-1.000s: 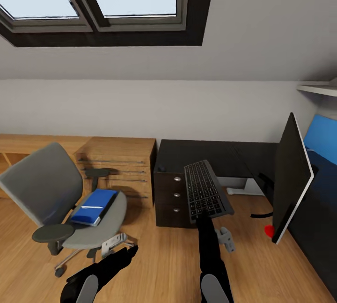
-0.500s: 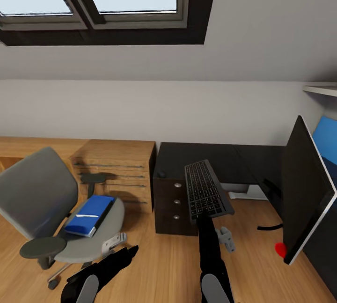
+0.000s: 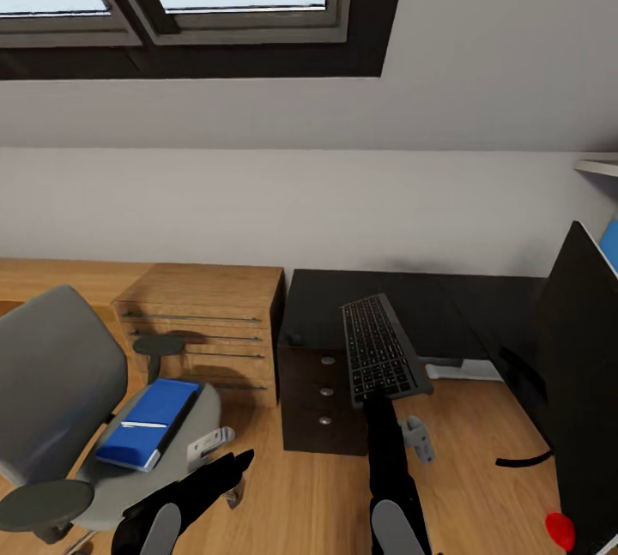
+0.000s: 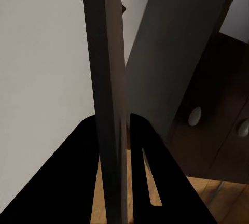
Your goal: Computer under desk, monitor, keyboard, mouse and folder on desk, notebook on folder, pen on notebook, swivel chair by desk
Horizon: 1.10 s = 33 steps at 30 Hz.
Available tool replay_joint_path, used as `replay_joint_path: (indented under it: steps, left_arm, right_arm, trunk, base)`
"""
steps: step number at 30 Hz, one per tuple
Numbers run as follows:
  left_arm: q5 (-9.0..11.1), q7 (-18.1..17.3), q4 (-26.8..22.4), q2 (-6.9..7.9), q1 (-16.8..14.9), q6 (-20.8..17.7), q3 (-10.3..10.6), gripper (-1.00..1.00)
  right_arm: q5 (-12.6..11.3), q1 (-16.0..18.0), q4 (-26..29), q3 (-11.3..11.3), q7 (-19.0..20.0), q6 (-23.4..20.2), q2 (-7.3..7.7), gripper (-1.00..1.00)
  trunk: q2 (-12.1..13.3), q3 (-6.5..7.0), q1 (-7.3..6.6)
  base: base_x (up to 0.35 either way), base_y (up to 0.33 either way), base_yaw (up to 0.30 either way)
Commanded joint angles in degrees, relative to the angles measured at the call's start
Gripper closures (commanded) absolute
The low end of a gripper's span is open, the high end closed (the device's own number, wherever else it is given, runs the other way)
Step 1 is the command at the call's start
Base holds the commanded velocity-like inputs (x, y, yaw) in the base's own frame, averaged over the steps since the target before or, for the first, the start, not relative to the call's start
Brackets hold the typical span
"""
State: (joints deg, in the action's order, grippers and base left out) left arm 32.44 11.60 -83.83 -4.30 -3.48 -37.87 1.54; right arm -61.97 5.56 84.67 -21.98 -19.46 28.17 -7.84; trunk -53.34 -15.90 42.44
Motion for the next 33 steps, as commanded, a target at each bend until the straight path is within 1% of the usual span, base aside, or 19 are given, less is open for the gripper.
replay_joint_path:
  steps: [1,12,23,28,33]
  left_arm:
    - [0.6,0.5,-0.1,0.00,0.0,-0.2,0.0,-1.00]
    - [0.6,0.4,-0.2,-0.11,0.0,-0.2,0.1,-1.00]
    - [0.6,0.2,-0.4,-0.17,0.0,-0.1,0.1,-1.00]
    - [0.6,0.0,-0.6,-0.18,0.0,-0.1,0.1,-1.00]
    - [0.6,-0.2,-0.6,-0.18,0.0,-0.2,0.1,-1.00]
  right_arm:
    - [-0.1,0.1,0.0,0.2,0.0,0.3,0.02,1.00]
    - [-0.1,0.1,-1.5,1.8,0.0,0.2,0.07,1.00]
    - [-0.1,0.1,-1.7,1.9,-0.1,-0.3,0.04,1.00]
    - [-0.3,0.1,-2.7,1.9,-0.1,-0.4,0.02,1.00]
    - [-0.3,0.1,-2.8,1.8,-0.1,-0.4,0.02,1.00]
  trunk:
    - [-0.1,-0.07,0.03]
    - [-0.1,-0.07,0.03]
    - [-0.1,-0.07,0.03]
    - [-0.1,-0.07,0.03]
    - [-0.1,-0.07,0.03]
  base:
    - [0.228,0.000,0.000]
    - [0.272,0.000,0.000]
    - [0.328,0.003,0.000]
    - [0.305,0.155,0.000]
    - [0.119,0.100,0.000]
